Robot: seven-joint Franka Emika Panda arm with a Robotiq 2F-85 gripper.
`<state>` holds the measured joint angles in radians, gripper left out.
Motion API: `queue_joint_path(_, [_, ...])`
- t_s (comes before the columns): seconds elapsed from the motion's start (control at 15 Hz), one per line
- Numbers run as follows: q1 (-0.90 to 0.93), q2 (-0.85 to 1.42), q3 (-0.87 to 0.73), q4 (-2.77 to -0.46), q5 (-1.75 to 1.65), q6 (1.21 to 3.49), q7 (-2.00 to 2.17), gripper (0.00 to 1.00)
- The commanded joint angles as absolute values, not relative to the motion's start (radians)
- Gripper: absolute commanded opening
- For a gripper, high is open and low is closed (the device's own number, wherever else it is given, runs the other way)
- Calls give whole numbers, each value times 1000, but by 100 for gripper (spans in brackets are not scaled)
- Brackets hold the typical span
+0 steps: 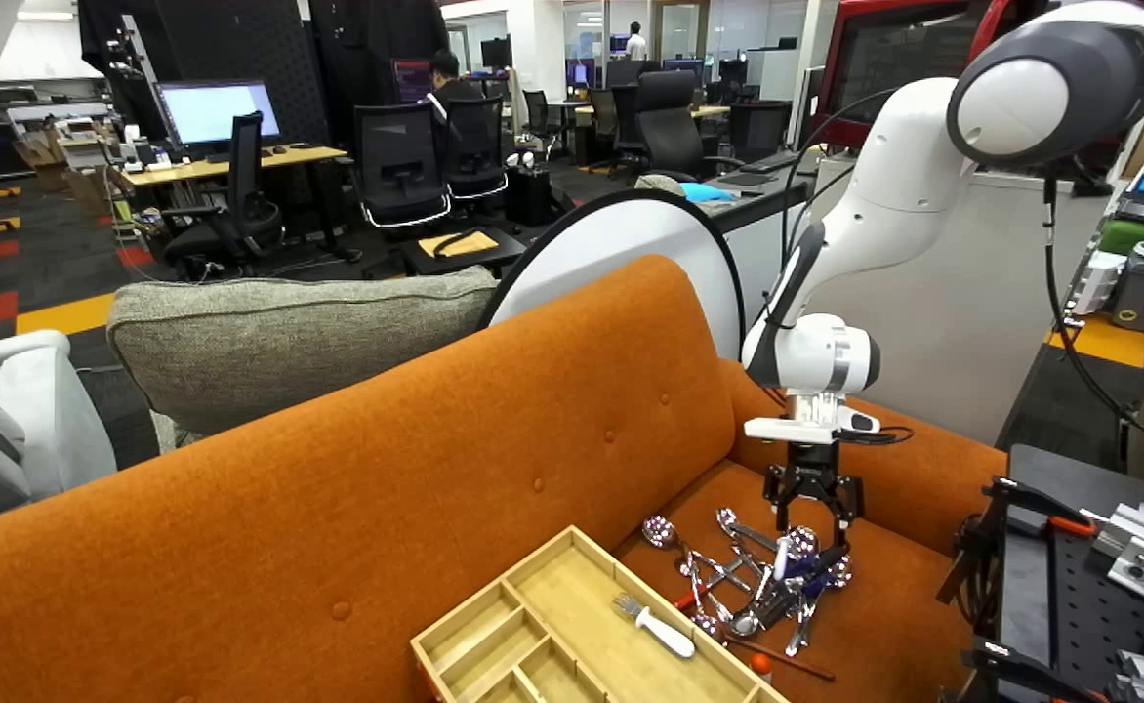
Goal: Pick the spatula and put it in the box
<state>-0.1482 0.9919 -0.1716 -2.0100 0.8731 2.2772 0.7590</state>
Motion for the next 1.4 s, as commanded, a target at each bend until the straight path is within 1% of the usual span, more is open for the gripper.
queue_joint_path(0.0, [-125,1082,-184,-1963,950,2388,878,100])
queue_joint_path(0.2, [-112,1138,-200,-1963,973,2466,1005,100])
queue_joint_path(0.47, [-98,1185,-219,-1953,949,2508,1157,100])
queue_joint_path(0.8, [-82,1225,-219,-1918,934,2604,1223,100])
queue_joint_path(1.33, [-79,1273,-242,-1887,865,2618,1242,100])
